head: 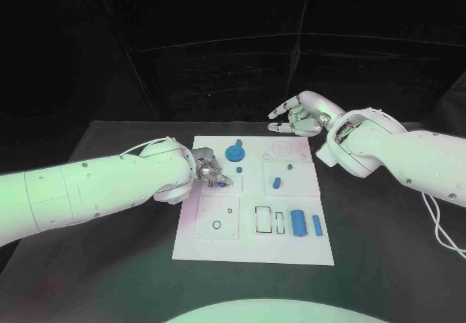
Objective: Assemble the parts on the task board
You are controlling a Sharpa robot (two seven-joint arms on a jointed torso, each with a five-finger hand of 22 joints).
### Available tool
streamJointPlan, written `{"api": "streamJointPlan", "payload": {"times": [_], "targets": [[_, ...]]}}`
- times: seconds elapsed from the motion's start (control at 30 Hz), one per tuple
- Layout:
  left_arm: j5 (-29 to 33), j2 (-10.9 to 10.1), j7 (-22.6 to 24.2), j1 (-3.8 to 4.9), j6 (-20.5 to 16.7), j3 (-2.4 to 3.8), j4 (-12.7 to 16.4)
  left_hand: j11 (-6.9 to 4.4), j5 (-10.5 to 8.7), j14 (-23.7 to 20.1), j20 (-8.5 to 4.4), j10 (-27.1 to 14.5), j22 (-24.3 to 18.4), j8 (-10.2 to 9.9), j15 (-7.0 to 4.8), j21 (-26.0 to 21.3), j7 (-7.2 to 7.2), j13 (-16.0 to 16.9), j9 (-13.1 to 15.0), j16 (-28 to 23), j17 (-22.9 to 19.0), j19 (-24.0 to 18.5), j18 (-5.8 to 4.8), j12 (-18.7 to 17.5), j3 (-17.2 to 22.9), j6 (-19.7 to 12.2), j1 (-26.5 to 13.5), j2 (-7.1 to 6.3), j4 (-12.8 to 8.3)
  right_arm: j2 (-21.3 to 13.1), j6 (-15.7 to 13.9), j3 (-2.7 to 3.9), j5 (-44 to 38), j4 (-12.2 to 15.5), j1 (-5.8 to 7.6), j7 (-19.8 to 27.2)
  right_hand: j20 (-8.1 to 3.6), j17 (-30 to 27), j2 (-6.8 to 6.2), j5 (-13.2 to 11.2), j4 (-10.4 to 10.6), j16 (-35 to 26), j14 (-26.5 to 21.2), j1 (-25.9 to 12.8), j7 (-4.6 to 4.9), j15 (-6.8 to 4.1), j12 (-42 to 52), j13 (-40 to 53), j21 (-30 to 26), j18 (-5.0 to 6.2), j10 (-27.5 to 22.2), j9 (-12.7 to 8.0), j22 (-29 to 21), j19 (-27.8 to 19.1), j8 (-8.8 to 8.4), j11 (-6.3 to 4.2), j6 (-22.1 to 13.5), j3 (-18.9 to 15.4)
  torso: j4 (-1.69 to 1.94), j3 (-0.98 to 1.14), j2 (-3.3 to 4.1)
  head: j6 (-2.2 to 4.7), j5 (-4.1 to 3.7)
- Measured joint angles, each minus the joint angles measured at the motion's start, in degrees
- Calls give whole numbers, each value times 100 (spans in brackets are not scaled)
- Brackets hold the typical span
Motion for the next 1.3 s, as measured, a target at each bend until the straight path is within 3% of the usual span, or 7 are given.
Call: {"api": "streamJointPlan", "payload": {"times": [0.2,0.43,0.67,0.83,0.97,1.1,1.3], "targets": [[4,-44,-5,18,-4,2,12,-21,-350,-8,0,21,0,0,-33,0,-20,0,-1,0,0,0,0,0,-858,20,-161,-161,334,2,0,0,0,-7,0,1,-16,4,0,0,0,0,0,0,0,0,0,0,0,0,0,0,-6,-16,0,0,0,0,1,-3,-1,10,-6],[8,-148,-5,109,-17,53,77,-21,-350,1,-40,20,0,0,-42,0,-20,5,-1,0,0,-2,0,0,-1383,20,-188,-188,609,3,0,0,0,-23,0,4,-16,4,0,0,0,0,0,0,0,0,0,1,0,1,0,0,-6,-16,0,0,0,0,3,-3,-3,18,-7],[9,-241,-5,183,-9,260,136,-20,-350,1,-40,20,0,0,-41,-35,-20,-43,6,0,0,-2,0,-42,-1716,20,80,-140,735,4,0,0,0,-42,0,5,-16,3,0,0,0,0,0,0,0,0,0,1,0,0,0,0,-6,-16,0,0,0,0,4,-3,-4,30,-4],[13,-301,-29,236,166,537,98,24,-350,1,-40,-197,0,-115,-41,-240,55,-327,-25,0,0,-2,0,-326,-1670,-160,704,100,551,2,1,0,0,-50,-1,5,-15,3,0,0,0,1,0,0,0,0,0,1,0,1,0,0,-6,-15,0,0,0,0,4,-3,-4,45,-20],[41,-274,-65,385,489,634,-159,142,-350,-1,-7,-436,-22,-343,26,-480,192,-648,-177,0,0,-5,0,-631,-1657,-367,969,265,457,-2,1,0,0,-62,-1,6,-14,3,0,0,0,1,0,0,0,0,0,2,0,1,0,0,-6,-14,0,0,0,0,4,-3,-4,57,-27],[84,-89,-97,536,859,674,-646,236,-350,3,88,-613,-155,-596,106,-627,275,-886,-371,0,0,-4,-1,-856,-1741,-485,1013,309,464,3,1,0,0,-78,-1,6,-14,3,0,0,0,1,0,0,0,0,0,2,0,0,0,0,-6,-14,0,0,0,0,4,1,-4,74,-27],[50,242,-102,604,1298,675,-1302,266,-350,-9,128,-658,-225,-715,135,-695,318,-958,-504,0,0,-2,0,-881,-1972,-439,968,296,626,38,1,0,0,-96,-1,6,-14,2,0,0,0,1,0,0,0,0,0,2,0,0,0,0,-6,-14,0,0,0,0,2,2,3,98,10]]}}
